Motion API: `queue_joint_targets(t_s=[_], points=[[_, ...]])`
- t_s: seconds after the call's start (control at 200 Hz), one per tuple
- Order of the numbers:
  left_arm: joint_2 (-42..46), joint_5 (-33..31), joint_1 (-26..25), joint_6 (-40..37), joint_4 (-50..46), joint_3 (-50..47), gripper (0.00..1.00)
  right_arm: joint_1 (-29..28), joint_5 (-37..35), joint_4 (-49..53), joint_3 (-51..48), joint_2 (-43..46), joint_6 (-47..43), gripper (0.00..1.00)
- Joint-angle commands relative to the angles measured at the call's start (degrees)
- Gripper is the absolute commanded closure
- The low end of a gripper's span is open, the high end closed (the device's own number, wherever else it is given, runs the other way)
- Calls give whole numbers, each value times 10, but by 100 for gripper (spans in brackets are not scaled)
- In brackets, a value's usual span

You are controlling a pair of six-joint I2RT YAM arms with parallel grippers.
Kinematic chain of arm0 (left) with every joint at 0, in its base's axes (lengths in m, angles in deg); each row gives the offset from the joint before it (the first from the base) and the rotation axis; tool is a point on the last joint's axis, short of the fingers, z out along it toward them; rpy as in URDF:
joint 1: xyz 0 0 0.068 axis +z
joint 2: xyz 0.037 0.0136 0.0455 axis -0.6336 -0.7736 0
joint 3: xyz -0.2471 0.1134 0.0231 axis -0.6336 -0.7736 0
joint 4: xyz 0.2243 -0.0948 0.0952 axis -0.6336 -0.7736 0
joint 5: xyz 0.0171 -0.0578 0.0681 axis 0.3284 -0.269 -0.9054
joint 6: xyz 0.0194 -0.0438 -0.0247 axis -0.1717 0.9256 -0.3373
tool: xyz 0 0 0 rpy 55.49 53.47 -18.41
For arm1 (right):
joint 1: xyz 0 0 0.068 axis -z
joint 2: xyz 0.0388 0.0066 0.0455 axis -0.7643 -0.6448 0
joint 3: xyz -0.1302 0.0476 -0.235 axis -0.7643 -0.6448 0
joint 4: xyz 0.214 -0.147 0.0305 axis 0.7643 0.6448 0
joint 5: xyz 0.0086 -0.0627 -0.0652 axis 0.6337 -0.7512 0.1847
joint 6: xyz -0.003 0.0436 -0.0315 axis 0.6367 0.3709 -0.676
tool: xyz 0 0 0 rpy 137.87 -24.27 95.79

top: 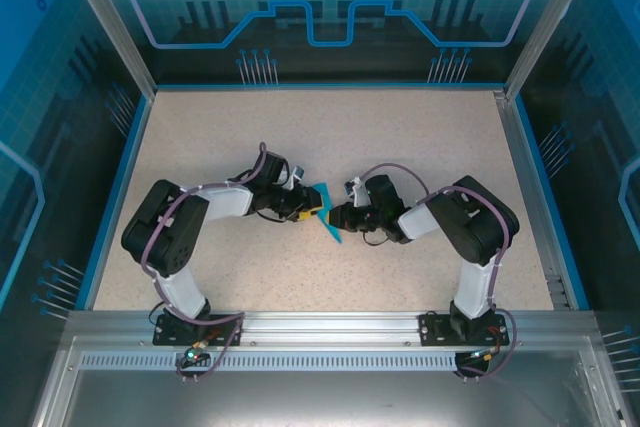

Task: Fold a paper plane with a square sheet of paper (pick it up from the middle)
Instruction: Fold the wing for the fifth time at the center of the table.

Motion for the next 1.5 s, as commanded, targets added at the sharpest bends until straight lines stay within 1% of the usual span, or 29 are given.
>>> queue_joint_targets(t_s=[0.0, 0.315, 0.765, 0.985, 1.281, 1.496], points=[[-13, 22, -4, -1, 14, 17, 61, 12, 9, 33, 9, -13, 9, 91], [-26, 24, -7, 0, 23, 28, 62, 13, 8, 52, 16, -20, 9, 91], [-45, 11, -9, -6, 4, 48, 64, 13, 14, 58, 19, -28, 8, 90], [-56, 4, -8, -12, -7, 53, 69, 12, 19, 63, 20, -28, 5, 89], [-63, -6, -7, -16, -14, 54, 72, 13, 23, 70, 24, -27, 5, 87], [-69, -8, -7, -20, -17, 57, 76, 14, 28, 78, 29, -21, 4, 86]])
